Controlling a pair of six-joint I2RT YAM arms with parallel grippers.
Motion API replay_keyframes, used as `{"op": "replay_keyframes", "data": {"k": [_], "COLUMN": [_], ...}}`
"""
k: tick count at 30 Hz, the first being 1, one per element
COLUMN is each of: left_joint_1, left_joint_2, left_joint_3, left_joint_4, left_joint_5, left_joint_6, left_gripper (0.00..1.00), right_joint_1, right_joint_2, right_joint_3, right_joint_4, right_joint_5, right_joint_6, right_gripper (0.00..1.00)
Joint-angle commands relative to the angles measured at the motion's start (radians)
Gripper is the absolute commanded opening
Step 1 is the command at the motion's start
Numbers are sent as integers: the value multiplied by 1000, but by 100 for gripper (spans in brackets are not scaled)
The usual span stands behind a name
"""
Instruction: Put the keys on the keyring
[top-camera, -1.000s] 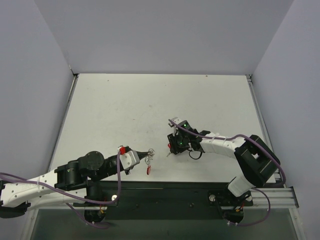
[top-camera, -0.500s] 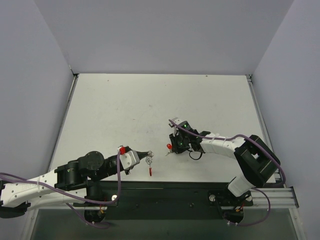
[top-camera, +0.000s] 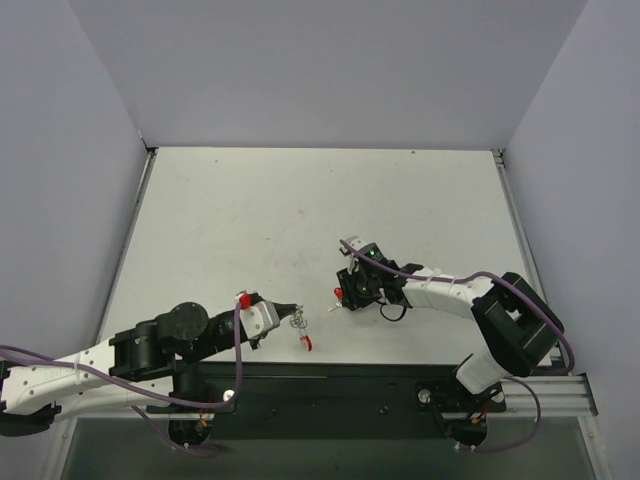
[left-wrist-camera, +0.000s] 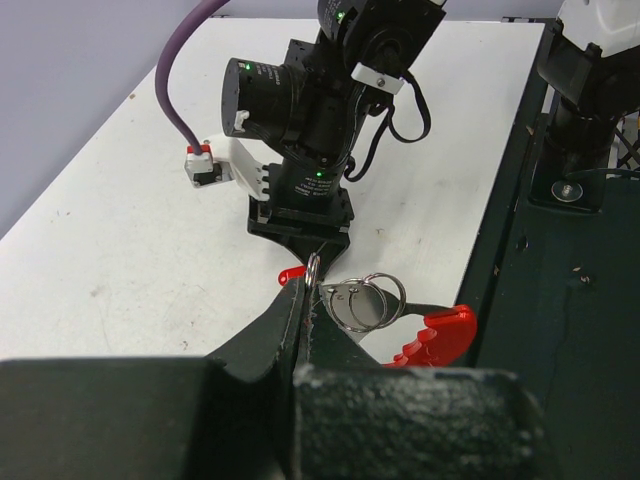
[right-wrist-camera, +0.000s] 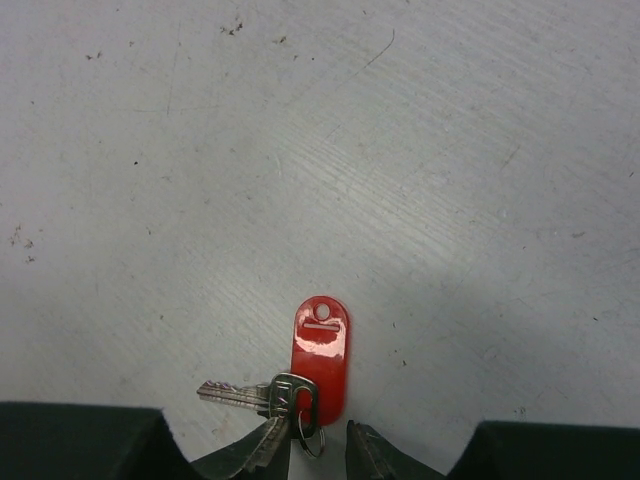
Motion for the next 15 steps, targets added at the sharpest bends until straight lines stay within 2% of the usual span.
{"op": "replay_keyframes", "data": {"k": [1,5,9,14,15], "left_joint_1": [-2,-2,-2,-2,-2], "left_joint_2": [-2,-3,-2,-5,-5], "left_joint_3": [25,25,24,25,27], "left_joint_4": [55,57,58,54,52], "left_joint_5": [4,6,6,4,4], "left_joint_6": [-9,-10,-10,-10,-13], "left_gripper": [0,0,0,0,0], "right_joint_1": [-8,-8,-8,-6,-7], "right_joint_2": [-34,-28,-16,3,-9], "right_joint_3": [-18,-25,-38,-34,-34], "right_joint_4": [-11,-6,17,28,26], "right_joint_5": [3,9,12,5,5], "right_joint_6": [2,5,8,14,15], "right_gripper": [29,28,22,0,0]}}
